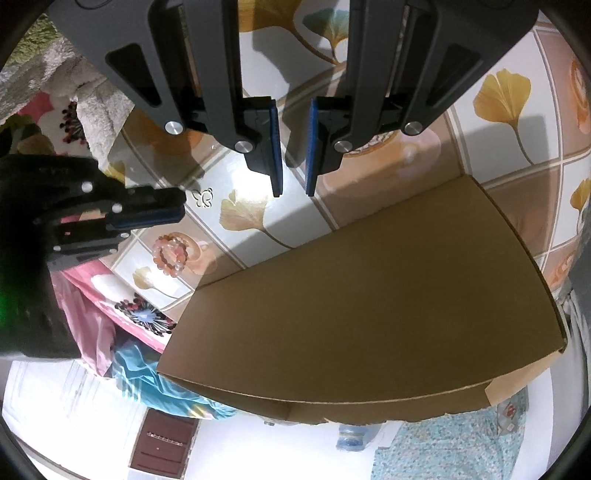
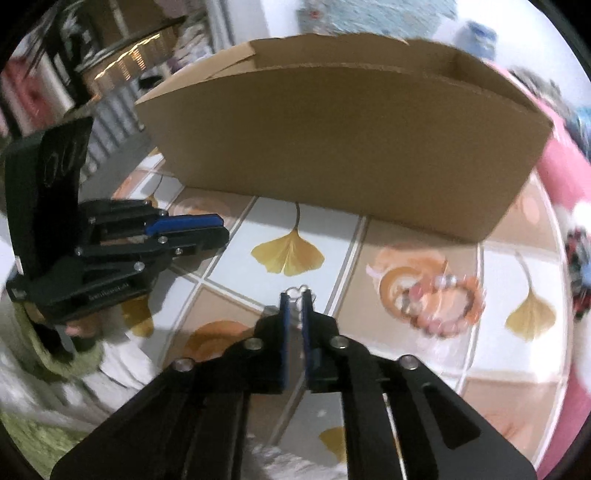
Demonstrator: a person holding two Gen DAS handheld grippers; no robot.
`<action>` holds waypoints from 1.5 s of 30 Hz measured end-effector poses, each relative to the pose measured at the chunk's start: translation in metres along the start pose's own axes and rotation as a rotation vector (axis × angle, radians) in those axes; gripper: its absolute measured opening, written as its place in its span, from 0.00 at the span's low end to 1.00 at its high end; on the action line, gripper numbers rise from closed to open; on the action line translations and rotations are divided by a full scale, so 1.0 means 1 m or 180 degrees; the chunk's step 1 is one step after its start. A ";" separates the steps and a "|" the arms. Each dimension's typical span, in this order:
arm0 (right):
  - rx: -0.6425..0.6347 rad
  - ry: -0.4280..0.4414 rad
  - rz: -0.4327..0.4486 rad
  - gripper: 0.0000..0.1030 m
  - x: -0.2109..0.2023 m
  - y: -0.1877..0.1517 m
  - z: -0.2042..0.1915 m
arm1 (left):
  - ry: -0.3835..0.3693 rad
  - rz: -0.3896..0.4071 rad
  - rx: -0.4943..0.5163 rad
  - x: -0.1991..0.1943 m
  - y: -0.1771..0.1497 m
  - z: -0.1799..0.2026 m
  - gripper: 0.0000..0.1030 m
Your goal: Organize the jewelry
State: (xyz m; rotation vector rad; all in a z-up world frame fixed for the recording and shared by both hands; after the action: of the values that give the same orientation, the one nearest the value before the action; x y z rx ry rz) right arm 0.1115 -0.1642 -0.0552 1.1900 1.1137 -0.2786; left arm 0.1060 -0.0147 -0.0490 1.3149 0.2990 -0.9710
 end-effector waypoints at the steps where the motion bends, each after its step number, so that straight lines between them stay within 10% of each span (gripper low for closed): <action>1: 0.0064 -0.0027 -0.0016 0.23 0.001 -0.002 0.000 | -0.0007 -0.0003 0.0000 0.000 0.000 0.000 0.11; 19: -0.0058 -0.0570 0.0085 0.33 0.019 0.007 -0.026 | -0.0059 -0.0026 -0.0045 0.005 -0.001 -0.004 0.11; 45: 0.0087 -0.0428 0.0171 0.07 0.005 0.006 -0.018 | -0.0072 -0.0017 -0.0063 0.005 -0.001 -0.006 0.11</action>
State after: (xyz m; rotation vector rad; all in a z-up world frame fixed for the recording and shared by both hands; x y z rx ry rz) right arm 0.1081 -0.1449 -0.0548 1.2056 0.9622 -0.3287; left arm 0.1104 -0.0109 -0.0546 1.2849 0.2941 -0.9845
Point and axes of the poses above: each gripper's, at about its wrist camera, not at the fingertips, and x roughly the way its jaws point, z to its right, y to its top, the point moved 2 cm from there along x, roughly the way its jaws point, and after that the axes turned 9 degrees about -x, right-handed, at the moved point
